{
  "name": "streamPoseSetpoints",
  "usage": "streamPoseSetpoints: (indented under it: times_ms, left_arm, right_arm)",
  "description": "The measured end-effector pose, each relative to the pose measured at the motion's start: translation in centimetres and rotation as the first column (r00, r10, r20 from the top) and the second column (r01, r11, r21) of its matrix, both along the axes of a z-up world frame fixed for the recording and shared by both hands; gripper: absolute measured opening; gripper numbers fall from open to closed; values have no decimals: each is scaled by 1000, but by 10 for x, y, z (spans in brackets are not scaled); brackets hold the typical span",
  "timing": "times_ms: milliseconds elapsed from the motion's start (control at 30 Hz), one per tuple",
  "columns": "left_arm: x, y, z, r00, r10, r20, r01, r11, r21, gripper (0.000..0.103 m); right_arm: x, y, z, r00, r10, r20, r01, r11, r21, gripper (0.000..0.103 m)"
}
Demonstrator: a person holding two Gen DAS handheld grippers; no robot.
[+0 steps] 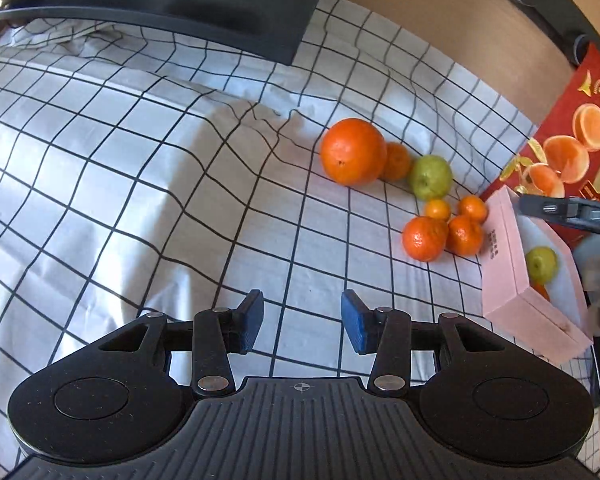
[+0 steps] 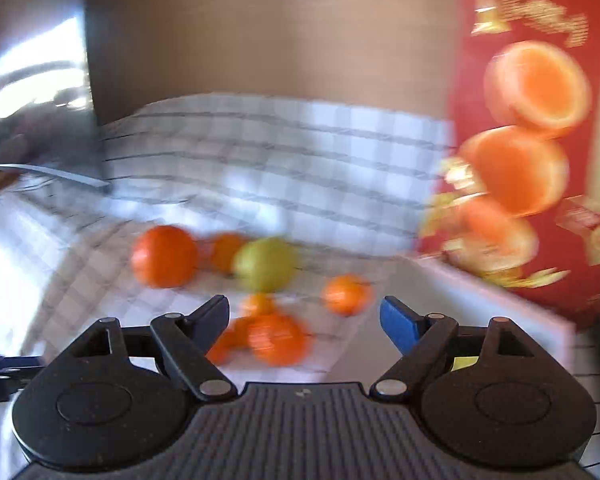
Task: Organize fruits
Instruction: 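Grasp another mandarin with the left tool while the right tool withdraws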
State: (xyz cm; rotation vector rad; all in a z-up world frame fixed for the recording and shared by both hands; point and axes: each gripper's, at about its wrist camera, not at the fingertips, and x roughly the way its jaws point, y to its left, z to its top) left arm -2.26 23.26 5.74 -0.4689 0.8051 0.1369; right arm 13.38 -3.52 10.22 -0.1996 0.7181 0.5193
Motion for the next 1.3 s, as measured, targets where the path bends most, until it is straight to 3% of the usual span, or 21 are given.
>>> streamPoseSetpoints:
  times_ms: [133, 200, 333, 500, 600, 967, 1100, 1300]
  left_arm:
    - [-5, -5, -2, 999, -45, 11, 45, 999, -5, 47]
    - [-5, -8, -7, 998, -65, 13, 65, 998, -13, 47]
    - [-7, -8, -10, 996, -89, 11, 89, 996, -16, 47]
    - [-10, 0, -10, 996, -84, 14, 84, 996, -13, 47]
    - [-7, 4, -13, 997, -78, 4, 78, 997, -16, 47]
    - [15, -17, -22, 982, -188, -16, 188, 982, -12, 47]
    - [28, -34, -22, 967, -256, -10, 256, 967, -3, 47]
    - [49, -67, -20, 933, -359, 6, 359, 933, 11, 47]
  right_arm:
    - [-3, 43, -24, 996, 78, -45, -80, 995, -60, 68]
    - [-5, 60, -38, 993, 103, -60, -108, 990, -88, 67]
    - [-14, 85, -63, 997, 63, -39, -69, 985, -158, 66]
    - [-16, 103, -87, 998, 50, -31, -56, 972, -229, 46]
    - [-23, 103, -90, 998, 52, -24, -56, 969, -239, 43]
    - [-76, 52, -65, 991, 69, -115, -79, 993, -87, 38]
    - [-104, 25, -58, 994, 24, -111, -29, 999, -40, 27]
    - [-127, -4, -57, 995, -40, -90, 38, 999, -20, 27]
